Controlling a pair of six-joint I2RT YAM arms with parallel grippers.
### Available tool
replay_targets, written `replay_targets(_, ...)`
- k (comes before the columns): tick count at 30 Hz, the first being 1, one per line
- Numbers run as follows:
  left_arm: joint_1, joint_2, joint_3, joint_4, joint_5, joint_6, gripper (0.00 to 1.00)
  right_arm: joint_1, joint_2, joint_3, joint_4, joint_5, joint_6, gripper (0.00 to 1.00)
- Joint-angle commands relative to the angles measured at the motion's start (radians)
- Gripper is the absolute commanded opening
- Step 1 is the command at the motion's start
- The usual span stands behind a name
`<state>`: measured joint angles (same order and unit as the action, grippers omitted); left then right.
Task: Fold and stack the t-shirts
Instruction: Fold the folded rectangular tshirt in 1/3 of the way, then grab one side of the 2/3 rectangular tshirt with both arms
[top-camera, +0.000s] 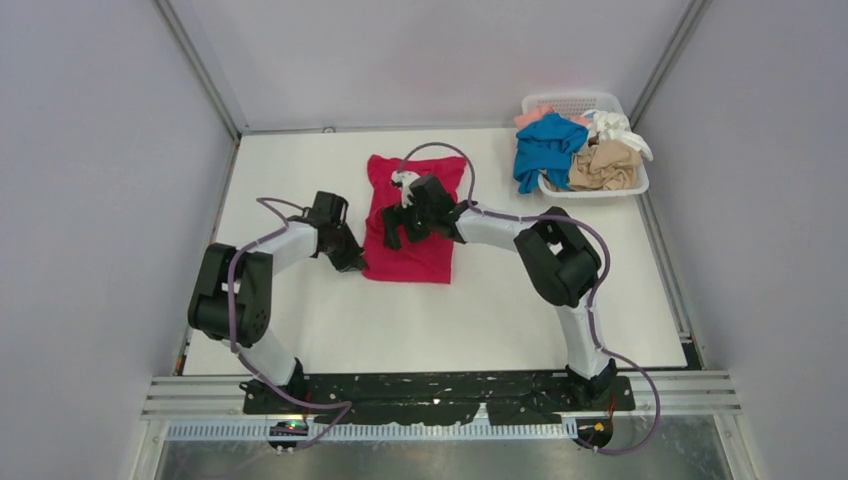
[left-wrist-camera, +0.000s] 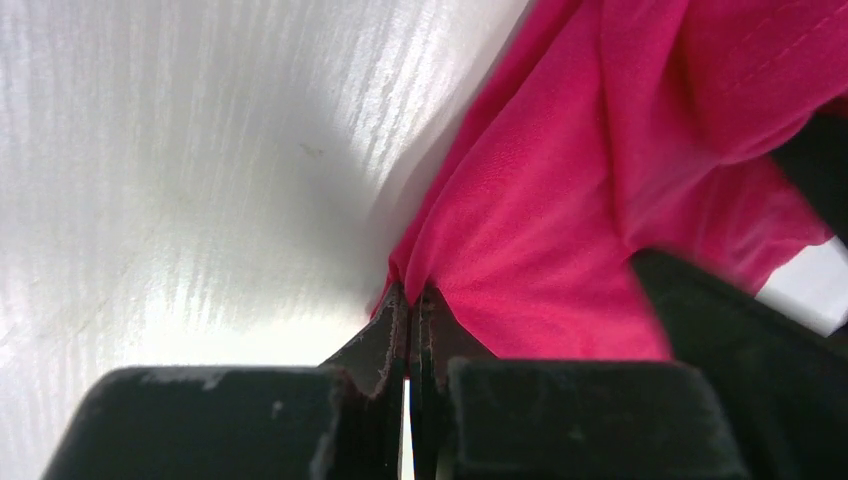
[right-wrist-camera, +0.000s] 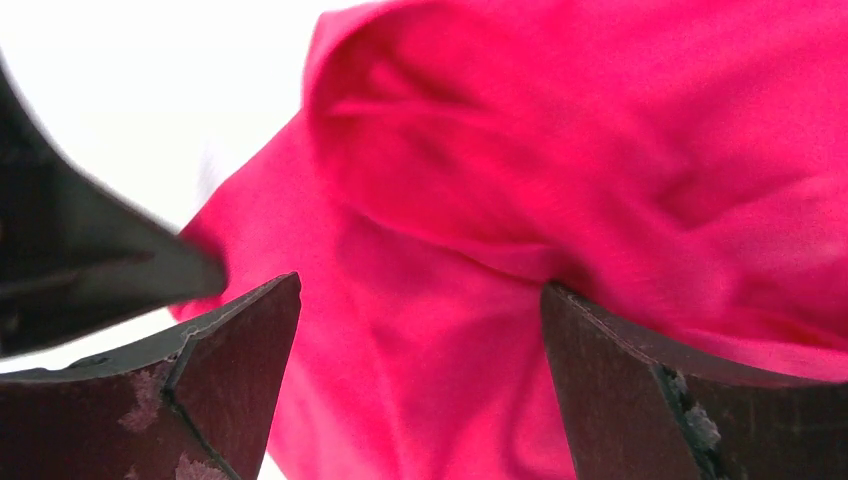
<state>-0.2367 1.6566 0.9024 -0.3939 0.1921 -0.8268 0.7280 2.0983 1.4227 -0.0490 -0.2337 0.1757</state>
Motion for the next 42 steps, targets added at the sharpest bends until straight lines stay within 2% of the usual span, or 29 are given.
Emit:
replay_targets(1,-0.003,-0.001,0.024,-0.114,-0.1,0.036,0.0,-0.087,0.023,0.106,0.084,0.184,0.144,0.95)
replay_targets(5,-0.003,-0.01,0.006,-0.127,-0.097,0.065,0.0,-0.152,0.104,0.272,0.067,0.191,0.2,0.95)
replay_targets(8,-0.003,-0.017,-0.01,-0.12,-0.081,0.077,0.0,-0.183,0.18,0.393,-0.032,0.122,0.166,0.95)
replay_targets(10,-0.003,-0.022,-0.01,-0.123,-0.081,0.085,0.0,-0.19,0.169,0.416,-0.025,0.077,0.124,0.95)
replay_targets(14,-0.003,-0.033,-0.007,-0.123,-0.087,0.096,0.0,-0.192,0.045,0.303,0.101,0.011,0.012,0.95)
replay_targets(17,-0.003,-0.034,-0.007,-0.127,-0.093,0.106,0.0,-0.189,-0.059,0.133,0.187,-0.003,-0.05,0.95)
replay_targets(20,-0.003,-0.037,-0.007,-0.137,-0.098,0.105,0.0,-0.188,-0.197,-0.012,0.172,-0.009,-0.078,0.95)
replay_targets(24,-0.003,-0.054,-0.027,-0.092,-0.045,0.103,0.0,-0.15,-0.393,-0.325,0.151,0.001,-0.135,0.95)
replay_targets(27,-0.003,-0.06,-0.033,-0.089,-0.033,0.1,0.0,-0.077,-0.487,-0.404,-0.01,0.139,-0.124,0.95)
replay_targets(29,-0.003,-0.067,-0.045,-0.089,-0.043,0.095,0.0,-0.055,-0.524,-0.464,-0.048,0.103,-0.063,0.95)
replay_targets(32,-0.003,-0.08,-0.061,-0.088,-0.057,0.092,0.0,-0.038,-0.56,-0.584,0.064,-0.017,0.028,0.98)
replay_targets(36,-0.003,-0.085,-0.057,-0.091,-0.07,0.092,0.03,0.028,-0.523,-0.584,0.06,-0.033,0.055,0.99)
replay_targets(40,-0.003,-0.094,-0.069,-0.084,-0.077,0.093,0.06,0.045,-0.464,-0.584,0.058,-0.04,0.071,0.89)
replay_targets(42,-0.003,-0.093,-0.068,-0.085,-0.071,0.096,0.04,0.045,-0.447,-0.587,0.073,-0.035,0.083,0.8)
